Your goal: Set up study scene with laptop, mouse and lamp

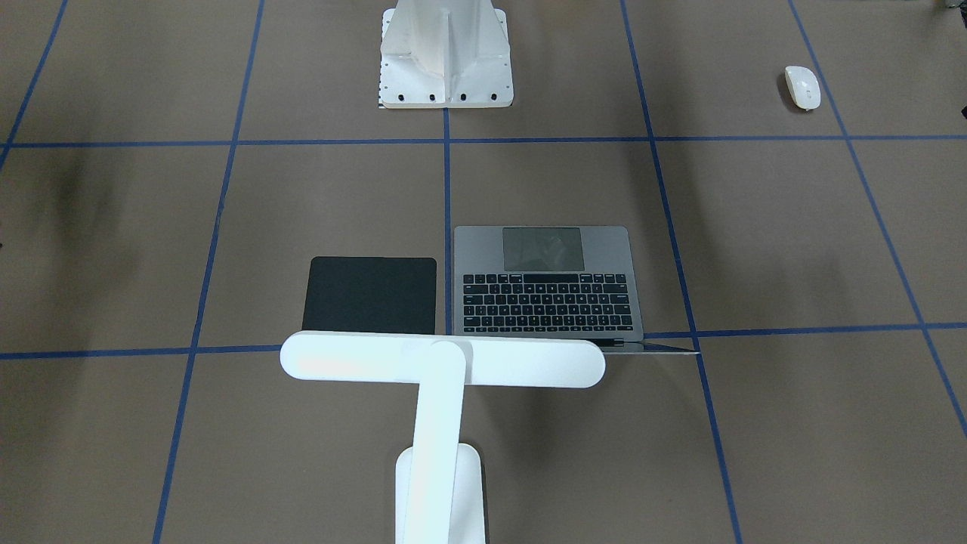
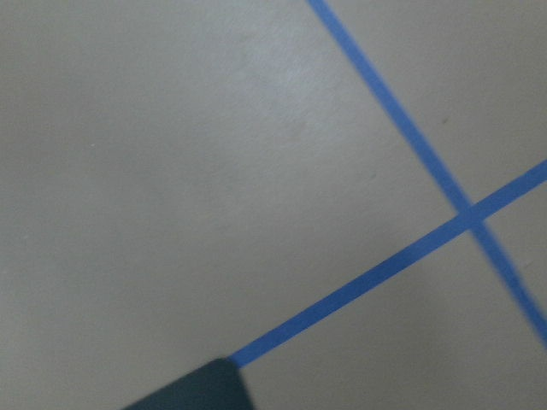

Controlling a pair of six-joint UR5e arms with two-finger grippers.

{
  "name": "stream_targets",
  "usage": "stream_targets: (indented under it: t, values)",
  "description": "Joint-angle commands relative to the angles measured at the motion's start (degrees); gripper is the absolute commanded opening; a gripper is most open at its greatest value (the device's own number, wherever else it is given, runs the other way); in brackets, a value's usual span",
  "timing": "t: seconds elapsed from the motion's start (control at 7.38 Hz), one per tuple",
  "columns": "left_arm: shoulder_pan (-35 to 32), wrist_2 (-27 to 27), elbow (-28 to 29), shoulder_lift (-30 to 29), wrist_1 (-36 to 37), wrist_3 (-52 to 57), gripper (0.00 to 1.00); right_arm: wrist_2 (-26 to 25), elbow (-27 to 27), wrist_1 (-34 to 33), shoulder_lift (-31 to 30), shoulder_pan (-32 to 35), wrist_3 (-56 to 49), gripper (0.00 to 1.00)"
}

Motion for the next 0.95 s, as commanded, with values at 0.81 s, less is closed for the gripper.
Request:
stream_targets:
  t: [0.81]
  values:
    - [10.3, 8.1, 6.8, 8.6, -7.2, -0.3, 1.0, -0.6, 7.1, -23.1, -3.3, 12.5, -27.7, 1.0]
